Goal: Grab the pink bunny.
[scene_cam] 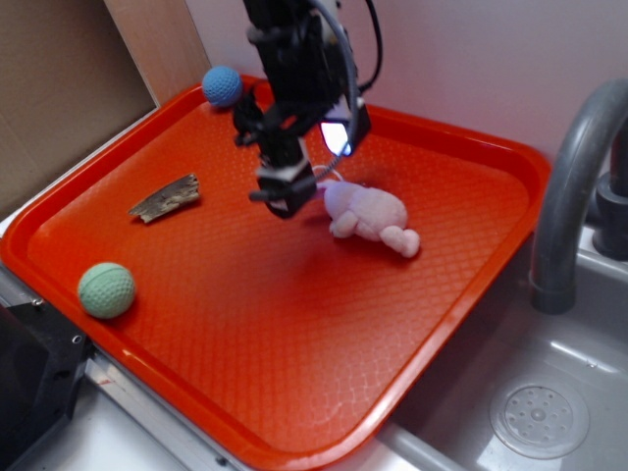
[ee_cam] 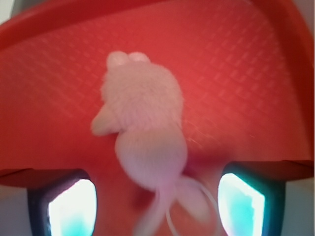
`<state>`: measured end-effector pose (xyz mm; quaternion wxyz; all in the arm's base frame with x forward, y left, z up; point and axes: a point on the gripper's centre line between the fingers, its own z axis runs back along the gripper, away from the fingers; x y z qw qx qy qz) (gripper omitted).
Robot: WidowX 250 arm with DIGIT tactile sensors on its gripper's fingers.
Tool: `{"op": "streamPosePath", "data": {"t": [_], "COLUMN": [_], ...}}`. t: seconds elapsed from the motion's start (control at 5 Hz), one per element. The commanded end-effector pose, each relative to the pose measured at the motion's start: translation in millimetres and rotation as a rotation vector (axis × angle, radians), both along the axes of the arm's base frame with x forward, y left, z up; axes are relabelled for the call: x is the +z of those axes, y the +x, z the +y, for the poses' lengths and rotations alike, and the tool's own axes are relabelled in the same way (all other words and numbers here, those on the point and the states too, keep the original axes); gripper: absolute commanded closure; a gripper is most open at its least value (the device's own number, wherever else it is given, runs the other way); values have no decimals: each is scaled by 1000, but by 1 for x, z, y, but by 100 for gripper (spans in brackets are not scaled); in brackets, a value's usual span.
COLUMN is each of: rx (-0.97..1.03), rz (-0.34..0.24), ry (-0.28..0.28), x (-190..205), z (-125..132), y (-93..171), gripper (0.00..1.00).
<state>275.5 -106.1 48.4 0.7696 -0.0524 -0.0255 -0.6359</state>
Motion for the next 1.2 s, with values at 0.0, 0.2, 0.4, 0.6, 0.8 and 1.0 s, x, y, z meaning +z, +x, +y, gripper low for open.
{"op": "streamPosePath", "data": {"t": [0.0, 0.2, 0.4, 0.6, 0.8, 1.0], "rx": [-121, -113, -85, -35, 28, 177], "rz": [-22, -22, -28, -38, -18, -18], "ry": [21, 48, 59, 67, 38, 64], "x": [-22, -29, -32, -31, -24, -5], "z": [-33, -34, -34, -31, -23, -5], "y": [-21, -20, -20, -19, -15, -8], "gripper": [0, 0, 100, 100, 100, 100]}}
